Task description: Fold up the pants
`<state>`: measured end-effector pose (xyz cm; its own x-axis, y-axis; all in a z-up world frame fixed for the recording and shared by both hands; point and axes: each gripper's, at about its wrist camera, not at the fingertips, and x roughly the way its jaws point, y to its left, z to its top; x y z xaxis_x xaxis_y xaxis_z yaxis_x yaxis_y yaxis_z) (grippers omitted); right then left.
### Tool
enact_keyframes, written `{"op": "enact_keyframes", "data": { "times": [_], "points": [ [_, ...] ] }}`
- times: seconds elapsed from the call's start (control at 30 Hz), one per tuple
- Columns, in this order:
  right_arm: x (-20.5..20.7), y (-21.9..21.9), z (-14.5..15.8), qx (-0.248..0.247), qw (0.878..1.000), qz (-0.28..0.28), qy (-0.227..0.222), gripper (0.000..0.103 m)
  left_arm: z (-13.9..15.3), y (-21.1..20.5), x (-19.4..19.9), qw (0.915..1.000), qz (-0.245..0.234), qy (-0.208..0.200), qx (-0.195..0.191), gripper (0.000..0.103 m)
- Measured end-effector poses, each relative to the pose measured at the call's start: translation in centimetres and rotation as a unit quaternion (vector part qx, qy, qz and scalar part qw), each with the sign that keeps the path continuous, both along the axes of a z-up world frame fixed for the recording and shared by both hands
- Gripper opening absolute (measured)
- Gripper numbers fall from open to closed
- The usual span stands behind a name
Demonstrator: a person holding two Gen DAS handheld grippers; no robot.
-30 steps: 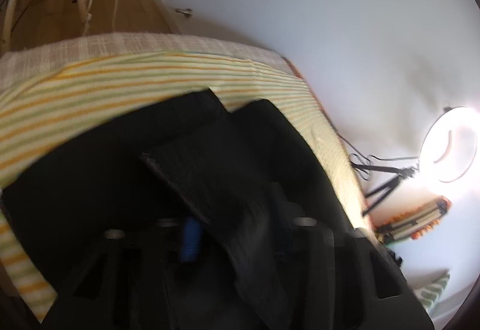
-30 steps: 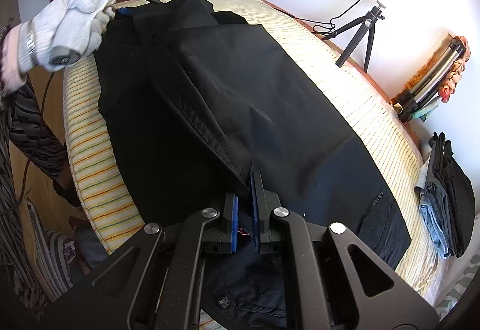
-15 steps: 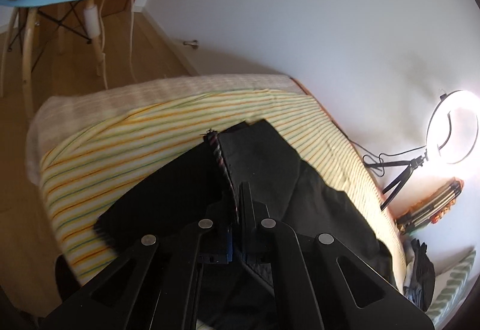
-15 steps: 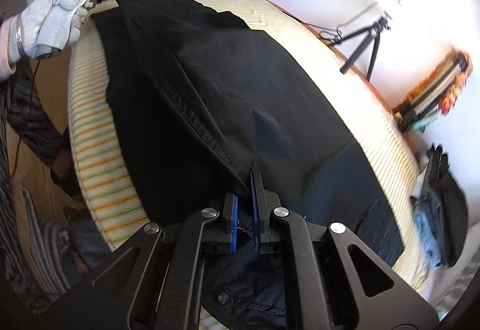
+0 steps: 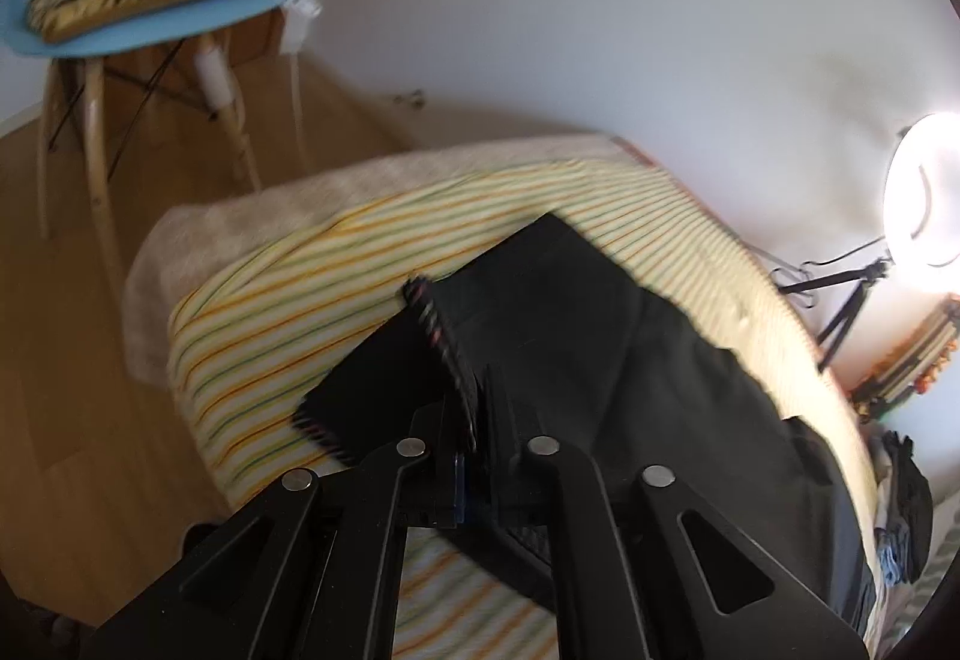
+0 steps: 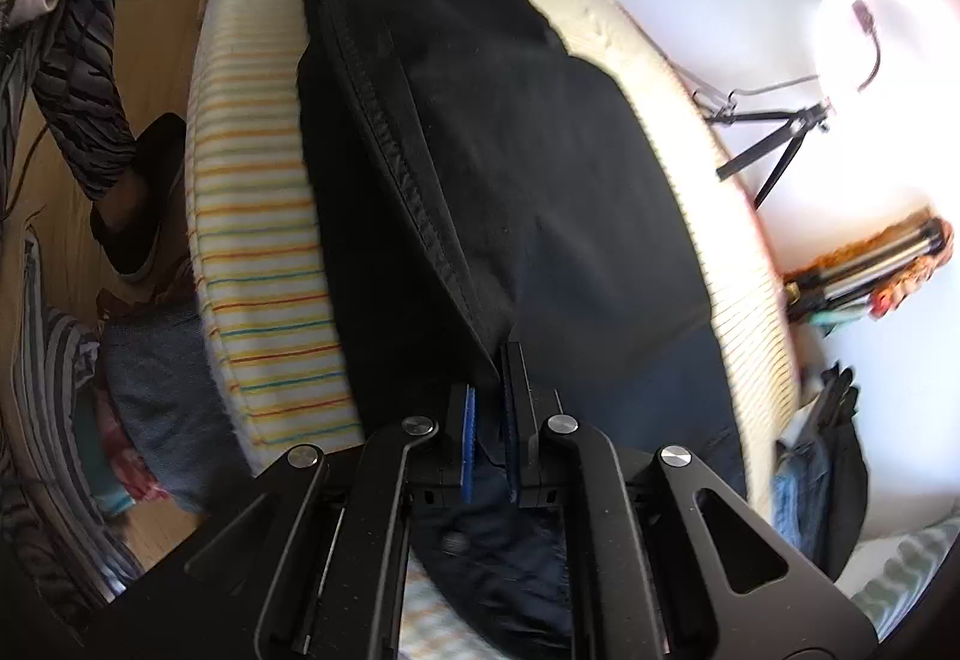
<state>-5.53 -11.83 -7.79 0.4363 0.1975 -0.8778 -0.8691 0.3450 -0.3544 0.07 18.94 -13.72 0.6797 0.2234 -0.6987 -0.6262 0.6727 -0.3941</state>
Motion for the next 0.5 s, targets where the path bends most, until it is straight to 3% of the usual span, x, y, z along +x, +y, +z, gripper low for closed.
{"op": "enact_keyframes", "data": {
  "times": [0.17, 0.23, 0.4, 0.5],
  "points": [
    [0.8, -0.7, -0.1, 0.035, 0.998, -0.043, 0.033, 0.01, 0.4, 2.6, -1.6, 0.9985, 0.049, 0.004, -0.024, 0.012],
    [1.4, -1.3, 0.3, 0.06, 0.994, -0.065, 0.061, 0.013, 1.1, 2.9, -1.9, 0.9983, 0.056, 0.0, -0.017, 0.012],
    [2.0, -3.6, 2.3, 0.126, 0.98, -0.095, 0.12, 0.021, 4.9, 1.1, -1.2, 0.9993, 0.004, -0.018, 0.034, 0.012],
    [2.8, -6.7, 4.1, 0.182, 0.963, -0.149, 0.132, 0.043, 6.7, -1.2, 0.3, 0.9966, -0.066, -0.035, 0.034, 0.02]
  ]
}}
